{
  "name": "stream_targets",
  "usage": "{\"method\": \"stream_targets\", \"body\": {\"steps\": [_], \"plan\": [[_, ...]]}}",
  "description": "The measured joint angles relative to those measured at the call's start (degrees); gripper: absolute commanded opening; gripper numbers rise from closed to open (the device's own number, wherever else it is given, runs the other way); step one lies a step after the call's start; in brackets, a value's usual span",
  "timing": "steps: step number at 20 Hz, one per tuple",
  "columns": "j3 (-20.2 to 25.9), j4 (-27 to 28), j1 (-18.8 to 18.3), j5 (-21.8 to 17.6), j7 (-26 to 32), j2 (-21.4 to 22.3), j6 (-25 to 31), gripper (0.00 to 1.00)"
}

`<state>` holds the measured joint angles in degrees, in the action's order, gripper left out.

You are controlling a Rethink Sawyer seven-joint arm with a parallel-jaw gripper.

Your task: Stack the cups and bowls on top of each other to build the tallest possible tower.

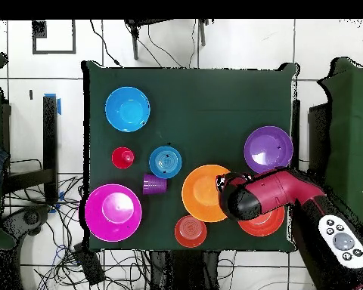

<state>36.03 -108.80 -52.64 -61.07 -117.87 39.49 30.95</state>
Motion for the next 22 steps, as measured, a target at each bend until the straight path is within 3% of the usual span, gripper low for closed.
{"method": "stream_targets", "body": {"steps": [22], "plan": [[-0.9, 0.0, -0.9, 0.9, 0.0, -1.2, 0.0, 1.0]]}}
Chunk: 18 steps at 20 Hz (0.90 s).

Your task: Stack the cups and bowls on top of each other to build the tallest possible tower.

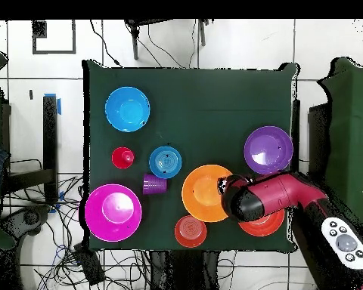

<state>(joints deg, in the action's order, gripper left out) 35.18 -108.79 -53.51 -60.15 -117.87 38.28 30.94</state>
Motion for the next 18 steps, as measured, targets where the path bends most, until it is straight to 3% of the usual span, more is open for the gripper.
{"method": "stream_targets", "body": {"steps": [10, 18], "plan": [[0.1, 0.1, -3.3, -0.1, 0.0, -5.1, 0.0, 1.0], [-0.6, 0.3, -2.6, -4.4, 0.0, -9.6, 0.0, 1.0]]}}
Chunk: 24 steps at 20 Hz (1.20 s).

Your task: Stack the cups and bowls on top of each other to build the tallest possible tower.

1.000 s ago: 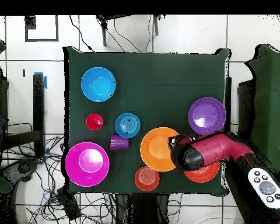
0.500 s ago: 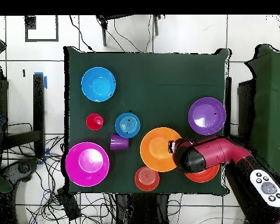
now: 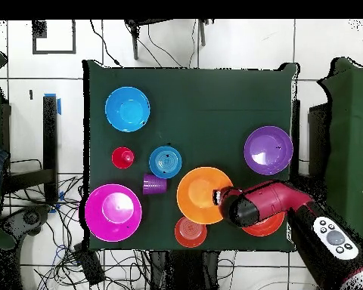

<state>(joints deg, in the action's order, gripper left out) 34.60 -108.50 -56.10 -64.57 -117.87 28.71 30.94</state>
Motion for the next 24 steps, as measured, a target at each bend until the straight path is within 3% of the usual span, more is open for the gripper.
{"method": "stream_targets", "body": {"steps": [3, 11, 24], "plan": [[-0.5, 0.3, 0.4, -2.1, 0.0, -1.2, -0.2, 1.0], [-0.7, -0.1, -0.2, -0.9, 0.0, -0.7, -1.8, 1.0], [3.8, -1.6, -5.0, 13.7, 0.0, 6.4, 0.1, 1.0]]}}
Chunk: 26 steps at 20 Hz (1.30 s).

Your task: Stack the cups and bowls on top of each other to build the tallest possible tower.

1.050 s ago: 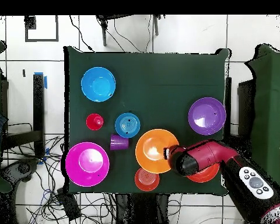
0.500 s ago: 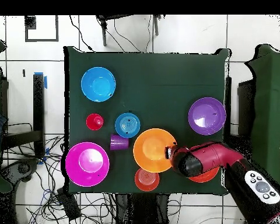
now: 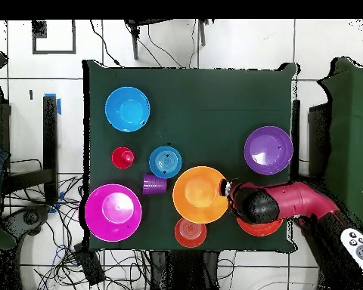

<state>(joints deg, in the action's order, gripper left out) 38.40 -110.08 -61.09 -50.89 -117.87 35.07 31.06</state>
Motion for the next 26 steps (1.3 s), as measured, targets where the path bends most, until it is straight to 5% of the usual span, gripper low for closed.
{"method": "stream_targets", "body": {"steps": [3, 4, 10, 20, 26], "plan": [[1.3, 0.0, -0.2, 2.0, 0.0, 1.3, 0.9, 1.0], [2.2, 0.0, -0.2, 2.9, 0.0, 2.1, 1.0, 0.0], [4.2, 0.0, -1.0, 4.0, 0.0, 0.6, 1.0, 0.0], [6.5, 0.0, -3.1, 4.7, 0.0, -10.4, 1.0, 0.0], [7.1, -0.4, -3.1, 4.5, 0.0, -11.5, 1.0, 0.0]]}}
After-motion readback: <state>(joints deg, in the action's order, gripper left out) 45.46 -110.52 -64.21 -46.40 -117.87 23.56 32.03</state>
